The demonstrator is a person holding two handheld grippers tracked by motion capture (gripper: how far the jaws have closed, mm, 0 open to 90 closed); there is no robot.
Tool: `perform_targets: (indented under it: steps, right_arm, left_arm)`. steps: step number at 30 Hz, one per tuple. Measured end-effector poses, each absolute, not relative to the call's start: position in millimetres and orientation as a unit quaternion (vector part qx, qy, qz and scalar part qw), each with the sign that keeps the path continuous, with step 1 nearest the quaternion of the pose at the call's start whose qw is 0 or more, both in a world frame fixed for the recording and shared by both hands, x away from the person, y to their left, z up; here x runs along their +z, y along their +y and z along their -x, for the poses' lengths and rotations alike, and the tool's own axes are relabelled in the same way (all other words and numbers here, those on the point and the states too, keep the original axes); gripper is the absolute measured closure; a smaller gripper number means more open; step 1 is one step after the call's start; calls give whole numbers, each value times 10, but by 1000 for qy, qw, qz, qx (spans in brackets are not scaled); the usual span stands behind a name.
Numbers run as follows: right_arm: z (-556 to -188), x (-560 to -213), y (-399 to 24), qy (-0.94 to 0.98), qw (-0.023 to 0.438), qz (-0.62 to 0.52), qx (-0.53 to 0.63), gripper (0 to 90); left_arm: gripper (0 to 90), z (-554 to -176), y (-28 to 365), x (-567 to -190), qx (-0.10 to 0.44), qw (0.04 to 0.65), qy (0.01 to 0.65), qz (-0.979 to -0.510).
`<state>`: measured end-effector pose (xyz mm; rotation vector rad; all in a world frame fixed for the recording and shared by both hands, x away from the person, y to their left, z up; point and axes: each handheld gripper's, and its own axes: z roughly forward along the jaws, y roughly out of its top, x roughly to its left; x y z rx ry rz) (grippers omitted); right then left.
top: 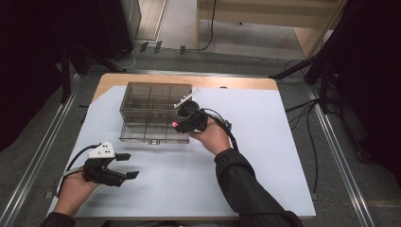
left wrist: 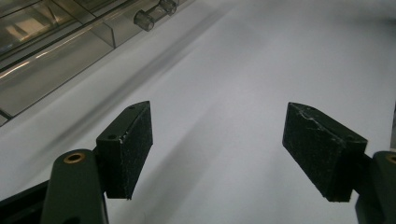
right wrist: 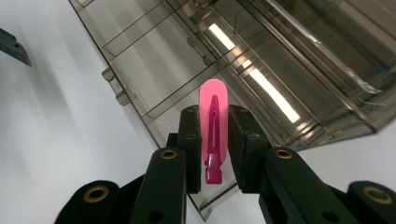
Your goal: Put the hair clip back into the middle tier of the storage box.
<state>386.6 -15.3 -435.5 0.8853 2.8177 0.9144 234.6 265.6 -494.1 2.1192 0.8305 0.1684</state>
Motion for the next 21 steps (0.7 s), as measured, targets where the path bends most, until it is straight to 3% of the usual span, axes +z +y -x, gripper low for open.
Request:
perform_targets:
  steps: [21]
  right_arm:
    - [-3929,-4617,45,924,18,-282,259,776]
  left_arm:
    - [253,-2346,2660,-4942,68,417,331,-844]
